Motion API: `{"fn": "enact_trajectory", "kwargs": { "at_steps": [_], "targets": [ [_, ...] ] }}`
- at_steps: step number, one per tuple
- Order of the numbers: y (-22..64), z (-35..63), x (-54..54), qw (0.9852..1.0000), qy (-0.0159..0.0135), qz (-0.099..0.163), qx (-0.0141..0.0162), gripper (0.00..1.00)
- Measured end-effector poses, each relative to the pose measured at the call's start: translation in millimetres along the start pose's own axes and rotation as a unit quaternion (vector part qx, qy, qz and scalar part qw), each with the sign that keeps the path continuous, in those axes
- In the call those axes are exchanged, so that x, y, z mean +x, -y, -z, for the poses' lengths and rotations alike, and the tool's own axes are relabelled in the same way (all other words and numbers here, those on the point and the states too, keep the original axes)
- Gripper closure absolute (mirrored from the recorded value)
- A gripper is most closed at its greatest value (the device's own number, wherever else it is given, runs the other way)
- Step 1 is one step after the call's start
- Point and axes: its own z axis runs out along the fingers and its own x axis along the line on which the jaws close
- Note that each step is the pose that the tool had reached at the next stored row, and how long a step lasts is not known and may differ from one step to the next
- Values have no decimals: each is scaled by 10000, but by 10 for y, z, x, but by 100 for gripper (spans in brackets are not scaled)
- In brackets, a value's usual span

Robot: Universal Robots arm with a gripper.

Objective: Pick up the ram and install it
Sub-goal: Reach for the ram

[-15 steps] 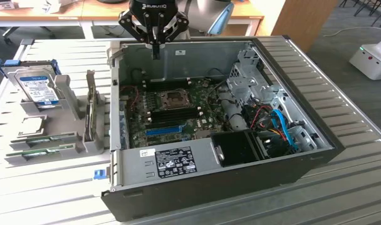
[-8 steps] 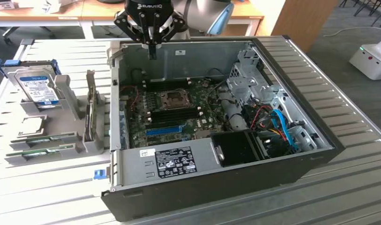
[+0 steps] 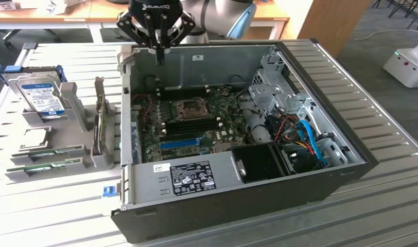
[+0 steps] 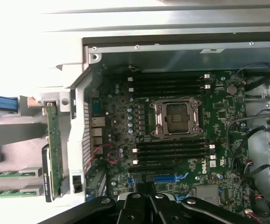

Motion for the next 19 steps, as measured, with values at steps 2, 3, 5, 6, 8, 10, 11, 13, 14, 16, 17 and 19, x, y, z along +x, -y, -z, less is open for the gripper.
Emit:
{"fn": "enact_trajectory", "kwargs": {
  "at_steps": [2,3,5,6,8,10,11,13,14,16,17,19],
  "targets": [
    [3,1,40,10000,0,0,0,89],
    [5,1,59,10000,0,1,0,89],
    [7,2,95,10000,0,1,0,89],
    [9,3,113,10000,0,1,0,89],
    [11,3,148,10000,0,0,0,89],
    [14,4,185,10000,0,0,0,89],
    [15,4,205,10000,0,0,0,89],
    [18,6,240,10000,0,1,0,89],
    [19,6,259,10000,0,1,0,89],
    [22,7,297,10000,0,0,0,89],
    [23,7,313,10000,0,0,0,89],
    [26,8,346,10000,0,0,0,89]
  ]
}}
